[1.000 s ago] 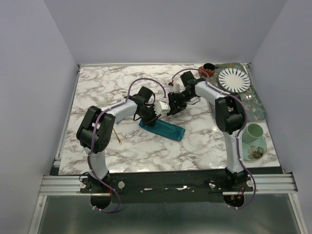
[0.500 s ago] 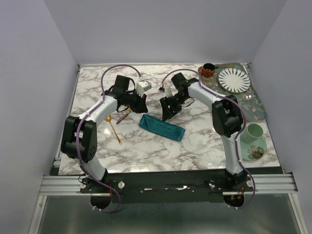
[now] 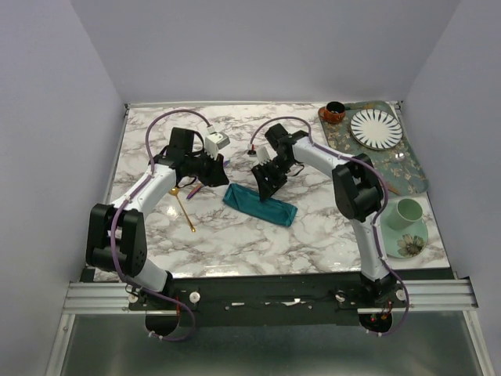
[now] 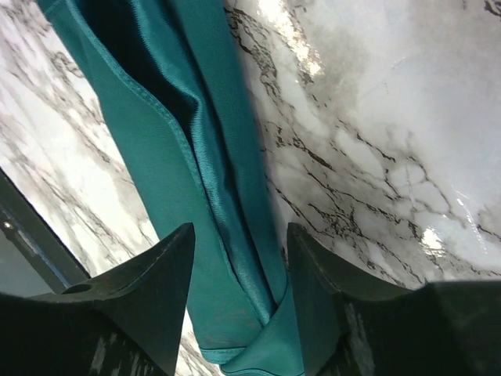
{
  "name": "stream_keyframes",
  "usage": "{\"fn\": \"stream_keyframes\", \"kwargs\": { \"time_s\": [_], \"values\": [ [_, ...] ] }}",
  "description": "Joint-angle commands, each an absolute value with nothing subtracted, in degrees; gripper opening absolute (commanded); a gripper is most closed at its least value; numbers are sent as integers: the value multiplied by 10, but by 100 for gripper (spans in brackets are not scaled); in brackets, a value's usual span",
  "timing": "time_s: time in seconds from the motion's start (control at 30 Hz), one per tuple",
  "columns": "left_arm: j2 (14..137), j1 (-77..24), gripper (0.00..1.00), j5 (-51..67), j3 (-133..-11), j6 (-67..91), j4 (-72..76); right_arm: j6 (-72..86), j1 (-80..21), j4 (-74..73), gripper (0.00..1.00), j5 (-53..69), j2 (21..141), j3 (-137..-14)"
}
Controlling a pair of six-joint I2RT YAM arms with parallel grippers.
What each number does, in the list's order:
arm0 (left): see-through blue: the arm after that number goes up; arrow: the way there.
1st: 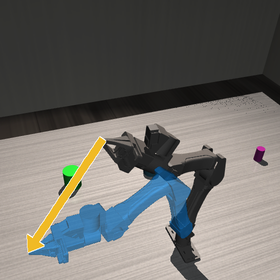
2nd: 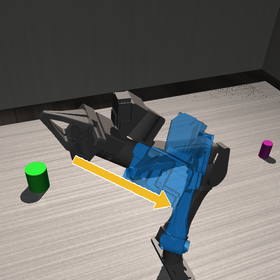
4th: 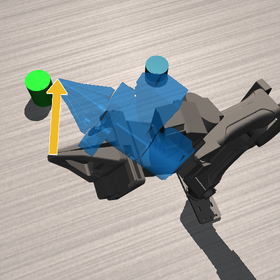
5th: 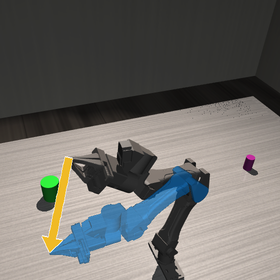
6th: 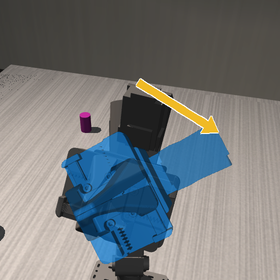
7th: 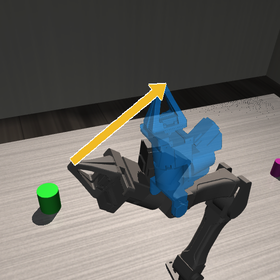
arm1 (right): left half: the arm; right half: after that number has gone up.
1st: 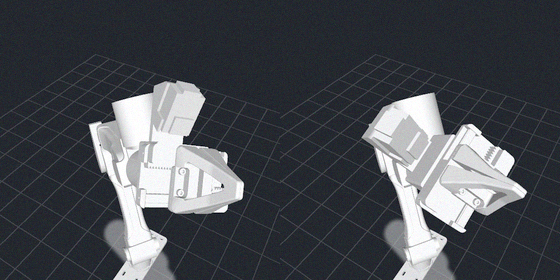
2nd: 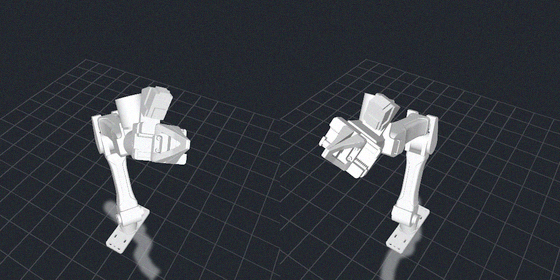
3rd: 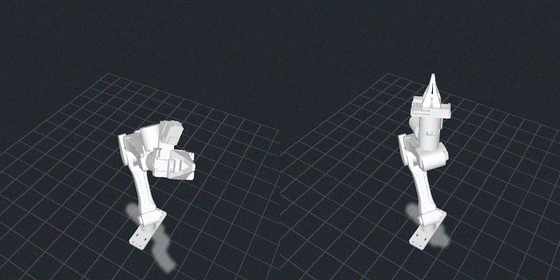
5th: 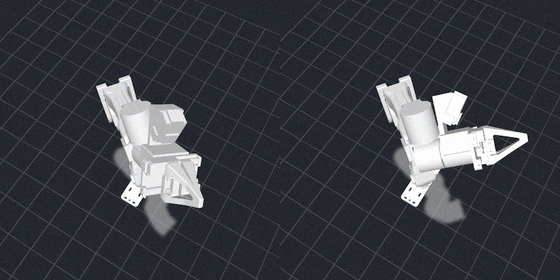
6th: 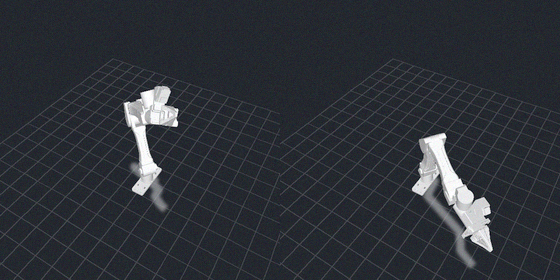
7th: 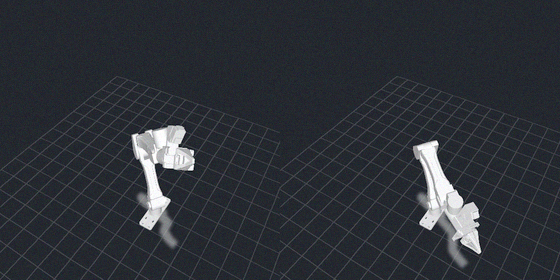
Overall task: Fold the napkin into a case and place the utensils inside
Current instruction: Pick up the smaller rectangle-folded napkin from the center of the board, then turn over the smaller rectangle-folded napkin at the center of the board.
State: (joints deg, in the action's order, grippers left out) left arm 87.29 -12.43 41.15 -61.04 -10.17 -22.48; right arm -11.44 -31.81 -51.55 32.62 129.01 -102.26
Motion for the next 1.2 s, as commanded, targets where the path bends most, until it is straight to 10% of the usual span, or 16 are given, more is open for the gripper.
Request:
{"fn": "stream_keyframes", "kwargs": {
  "time_s": [0.0,0.47,1.17],
  "values": [
    [851,-118,25,433,-604,-102,-217,-126,-323,-509,52,295,1320,-1021],
    [845,-111,26,435,-587,-107,-211,-125,-323,-515,1,325,1306,-1012],
    [858,-94,26,419,-604,-108,-209,-269,-323,-445,1,126,1193,-1017]
  ]
}}
